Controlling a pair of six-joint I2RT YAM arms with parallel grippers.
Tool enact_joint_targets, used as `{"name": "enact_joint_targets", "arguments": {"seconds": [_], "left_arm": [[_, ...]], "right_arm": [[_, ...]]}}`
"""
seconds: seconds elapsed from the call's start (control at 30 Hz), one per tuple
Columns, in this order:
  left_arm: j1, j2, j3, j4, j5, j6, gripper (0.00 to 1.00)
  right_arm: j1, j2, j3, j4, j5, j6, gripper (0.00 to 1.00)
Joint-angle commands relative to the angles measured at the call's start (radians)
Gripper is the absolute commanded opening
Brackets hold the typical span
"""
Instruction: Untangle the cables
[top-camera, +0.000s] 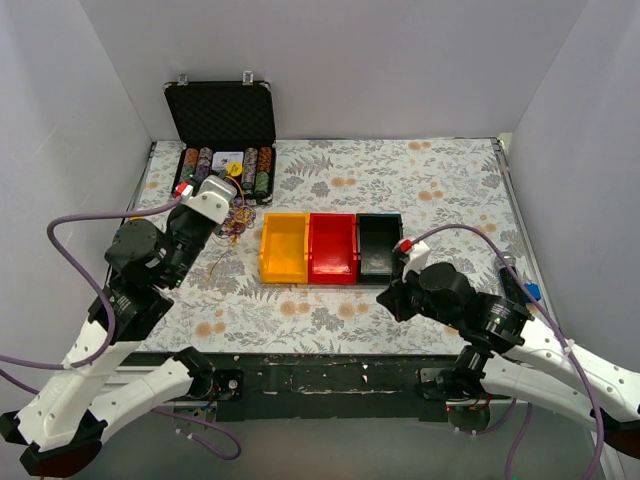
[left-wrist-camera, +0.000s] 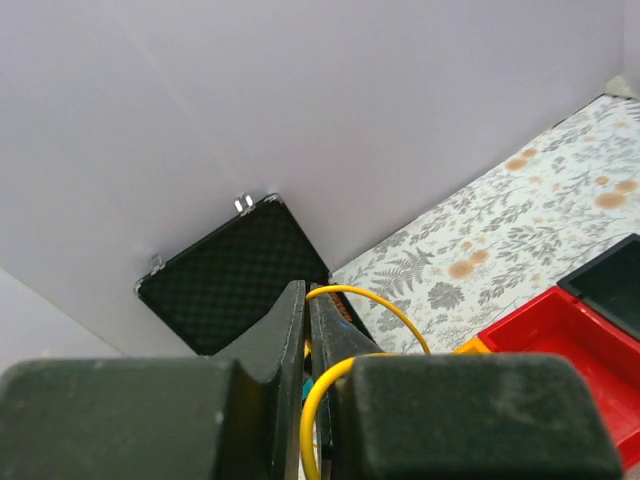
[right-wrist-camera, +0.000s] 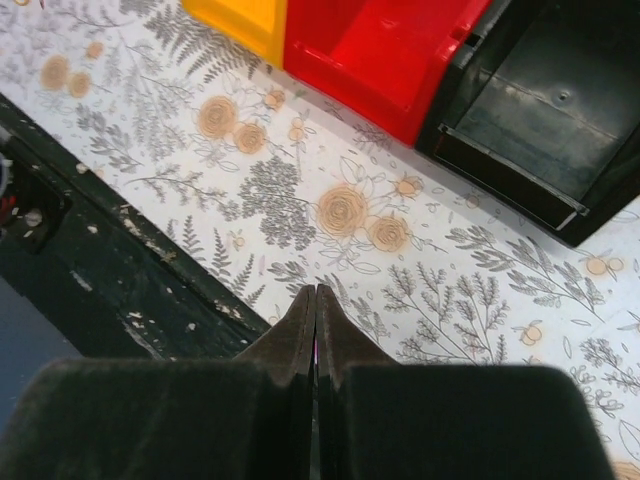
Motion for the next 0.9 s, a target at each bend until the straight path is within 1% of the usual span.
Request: {"name": "enact_joint_targets", "arguments": {"seconds": [0.0, 0.1, 0.2, 0.3, 0.43, 0.47, 0.53, 0.57, 0.63, 0.77, 0.87], "left_arm": [[0.003, 0.015, 0.08, -0.101, 0.125, -0.014, 0.0], [0.003, 0.026, 0.111, -0.127, 0.146, -0.013, 0.0], [0.003, 0.037, 0.138, -0.157, 0.183, -0.001, 0.0], [0.003, 0.046, 0.164, -0.196, 0.231, 0.013, 0.0], [0.003, 0.058, 0.18, -0.231, 0.266, 0.022, 0.0], [0.004, 0.061, 0.183, -0.236, 0.271, 0.021, 0.0], [0.004, 0.064, 0.189, -0.245, 0.274, 0.019, 0.0], [0.003, 0.066, 0.191, -0.248, 0.307, 0.018, 0.0], [0.004, 0.071, 0.197, -0.257, 0.32, 0.018, 0.0], [0.003, 0.077, 0.204, -0.265, 0.329, 0.016, 0.0], [0.004, 0.077, 0.211, -0.276, 0.34, 0.009, 0.0]], "right_arm": [[0.003, -0.024, 0.035, 0.174, -0.082, -0.025, 0.02], [0.003, -0.014, 0.001, 0.329, -0.18, -0.035, 0.28], [0.003, 0.007, -0.033, 0.499, -0.278, -0.024, 0.45], [0.005, 0.045, -0.048, 0.656, -0.344, -0.01, 0.53], [0.032, 0.094, -0.068, 0.861, -0.357, 0.002, 0.66], [0.042, 0.11, -0.07, 0.901, -0.355, -0.005, 0.68], [0.084, 0.153, -0.071, 0.977, -0.335, -0.035, 0.7], [0.113, 0.174, -0.076, 1.018, -0.32, -0.065, 0.71], [0.17, 0.223, -0.07, 1.072, -0.262, -0.128, 0.77], [0.223, 0.323, -0.031, 1.147, -0.212, -0.18, 0.78], [0.25, 0.358, -0.019, 1.218, -0.133, -0.197, 0.78]]}}
